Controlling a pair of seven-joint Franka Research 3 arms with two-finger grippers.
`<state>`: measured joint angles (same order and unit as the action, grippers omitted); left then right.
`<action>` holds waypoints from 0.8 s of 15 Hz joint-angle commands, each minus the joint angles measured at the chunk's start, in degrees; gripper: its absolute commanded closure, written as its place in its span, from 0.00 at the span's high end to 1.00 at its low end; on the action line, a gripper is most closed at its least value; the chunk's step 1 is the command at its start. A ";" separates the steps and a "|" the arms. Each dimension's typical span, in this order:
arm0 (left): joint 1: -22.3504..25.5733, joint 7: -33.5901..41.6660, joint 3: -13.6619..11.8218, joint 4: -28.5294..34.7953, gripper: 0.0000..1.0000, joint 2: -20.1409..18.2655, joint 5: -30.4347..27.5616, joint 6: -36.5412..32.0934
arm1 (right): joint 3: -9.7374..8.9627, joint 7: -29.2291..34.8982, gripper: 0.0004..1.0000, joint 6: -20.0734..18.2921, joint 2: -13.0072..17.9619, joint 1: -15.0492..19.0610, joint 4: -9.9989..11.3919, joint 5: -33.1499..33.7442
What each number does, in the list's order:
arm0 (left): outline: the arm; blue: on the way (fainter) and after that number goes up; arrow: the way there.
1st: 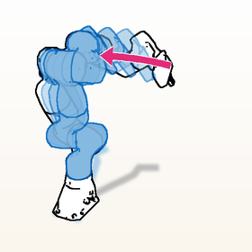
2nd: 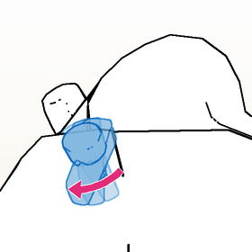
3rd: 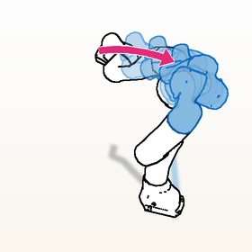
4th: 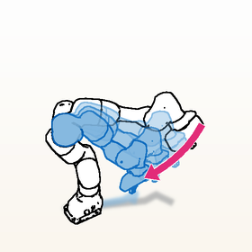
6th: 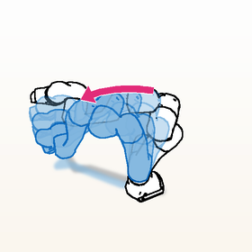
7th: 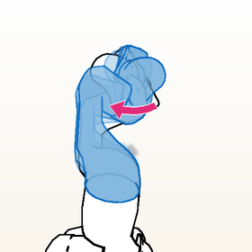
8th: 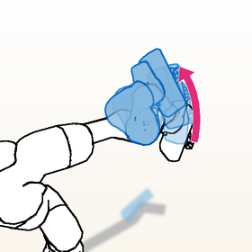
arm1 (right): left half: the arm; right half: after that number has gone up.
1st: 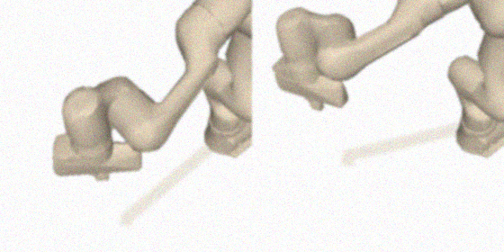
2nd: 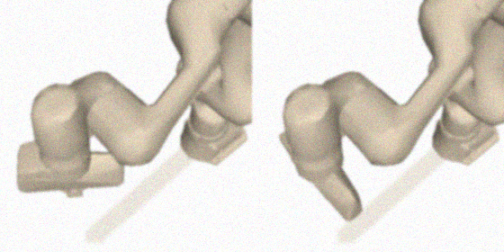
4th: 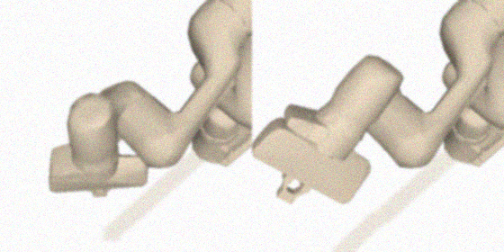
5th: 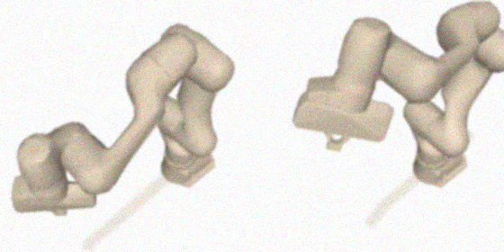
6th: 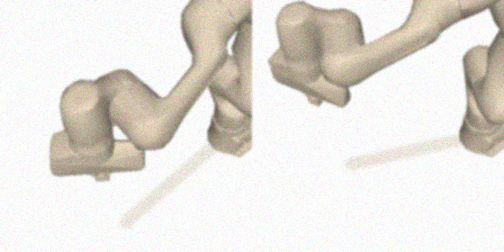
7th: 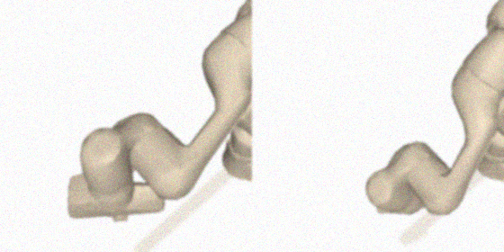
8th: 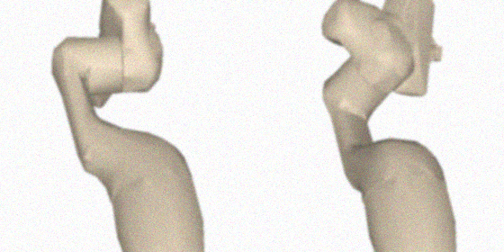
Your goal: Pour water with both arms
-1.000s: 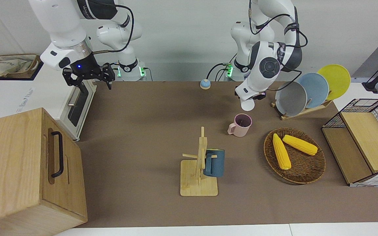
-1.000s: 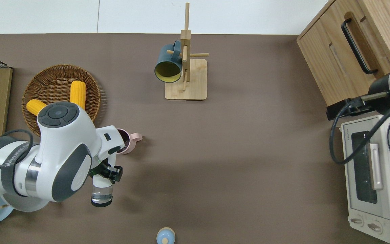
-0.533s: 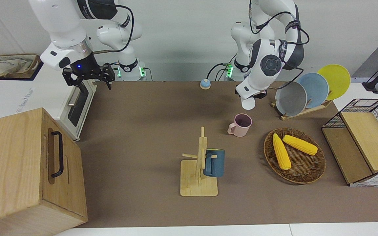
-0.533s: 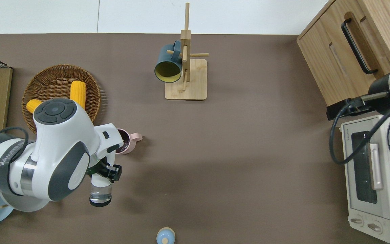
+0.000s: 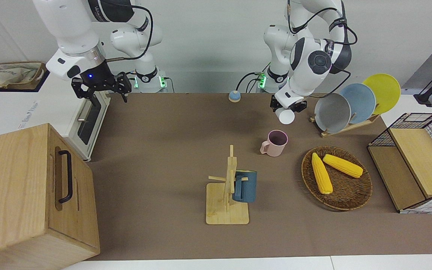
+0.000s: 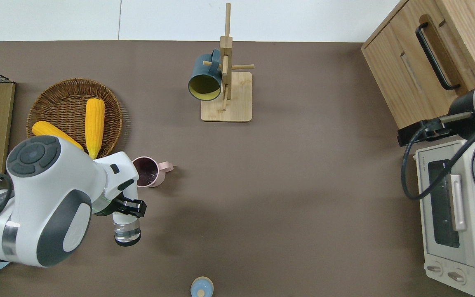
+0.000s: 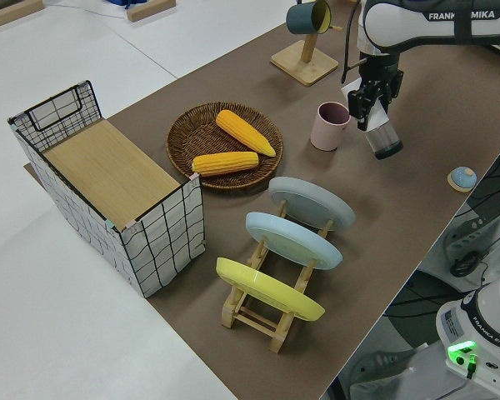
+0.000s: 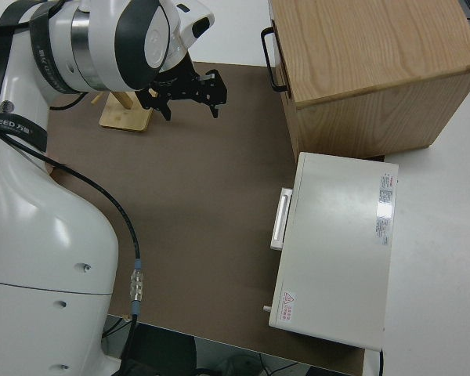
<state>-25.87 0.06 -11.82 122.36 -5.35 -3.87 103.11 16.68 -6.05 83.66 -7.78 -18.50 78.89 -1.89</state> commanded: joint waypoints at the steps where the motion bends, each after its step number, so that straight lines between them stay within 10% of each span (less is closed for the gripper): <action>1: 0.03 -4.62 1.28 8.15 0.00 -5.63 -0.61 7.62 | -0.16 -0.28 0.98 -0.16 0.92 0.04 0.74 0.13; 12: 1.35 -13.85 1.37 15.37 0.00 -14.16 6.76 13.78 | -0.16 -0.28 0.98 -0.16 0.92 0.04 0.74 0.13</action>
<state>-25.21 -9.80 -10.73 135.47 -15.30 -0.68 114.94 16.68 -6.05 83.66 -7.77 -18.50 78.89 -1.89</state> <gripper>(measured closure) 0.366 0.013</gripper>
